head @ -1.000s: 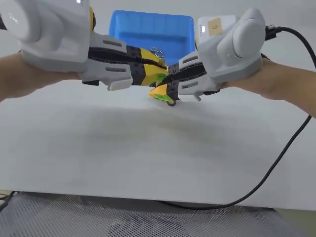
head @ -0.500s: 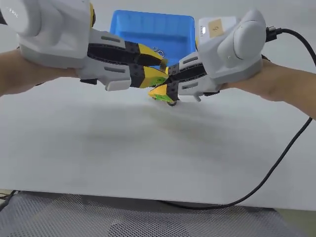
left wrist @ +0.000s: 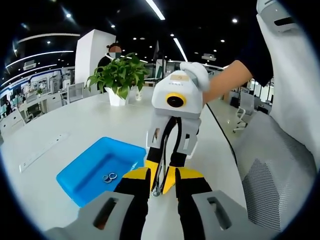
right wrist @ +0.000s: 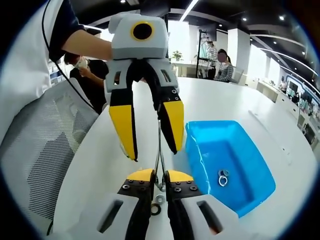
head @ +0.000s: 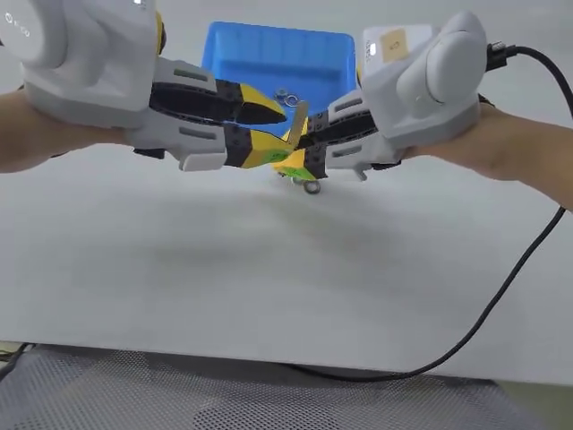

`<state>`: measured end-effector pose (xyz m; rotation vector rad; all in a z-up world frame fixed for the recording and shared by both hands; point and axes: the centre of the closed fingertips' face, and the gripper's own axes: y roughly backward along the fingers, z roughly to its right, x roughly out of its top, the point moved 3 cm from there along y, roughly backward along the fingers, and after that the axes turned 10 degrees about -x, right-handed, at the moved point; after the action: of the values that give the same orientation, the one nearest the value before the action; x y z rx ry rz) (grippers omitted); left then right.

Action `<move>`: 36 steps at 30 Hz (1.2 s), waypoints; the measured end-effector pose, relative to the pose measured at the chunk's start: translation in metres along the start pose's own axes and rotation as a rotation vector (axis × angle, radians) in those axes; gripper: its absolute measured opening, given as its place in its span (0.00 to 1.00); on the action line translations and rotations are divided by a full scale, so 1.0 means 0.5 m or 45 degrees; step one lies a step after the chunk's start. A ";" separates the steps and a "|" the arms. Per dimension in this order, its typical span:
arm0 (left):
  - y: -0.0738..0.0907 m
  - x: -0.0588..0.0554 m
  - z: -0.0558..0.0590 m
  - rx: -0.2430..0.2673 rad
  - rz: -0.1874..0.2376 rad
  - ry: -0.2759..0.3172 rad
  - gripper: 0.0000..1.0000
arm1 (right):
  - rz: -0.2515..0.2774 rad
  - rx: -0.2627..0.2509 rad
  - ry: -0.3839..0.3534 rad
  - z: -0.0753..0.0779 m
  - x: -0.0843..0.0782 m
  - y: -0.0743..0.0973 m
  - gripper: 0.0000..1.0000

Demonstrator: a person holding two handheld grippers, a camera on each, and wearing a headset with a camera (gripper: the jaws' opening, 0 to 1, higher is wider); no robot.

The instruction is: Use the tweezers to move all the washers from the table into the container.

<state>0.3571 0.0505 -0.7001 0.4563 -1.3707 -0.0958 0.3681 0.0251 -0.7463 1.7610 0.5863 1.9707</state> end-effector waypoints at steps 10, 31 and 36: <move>0.051 -0.011 0.012 0.060 -0.009 0.050 0.29 | -0.004 0.000 0.009 -0.004 0.027 0.013 0.10; 0.127 -0.035 0.013 0.181 0.022 0.093 0.33 | -0.016 -0.014 0.083 0.026 0.112 0.054 0.10; 0.136 -0.040 0.011 0.196 0.023 0.102 0.34 | -0.006 -0.041 0.108 0.055 0.138 0.057 0.10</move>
<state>0.3341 0.1175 -0.6925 0.5708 -1.3084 0.0428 0.3874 0.0420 -0.6712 1.6624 0.5829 2.0480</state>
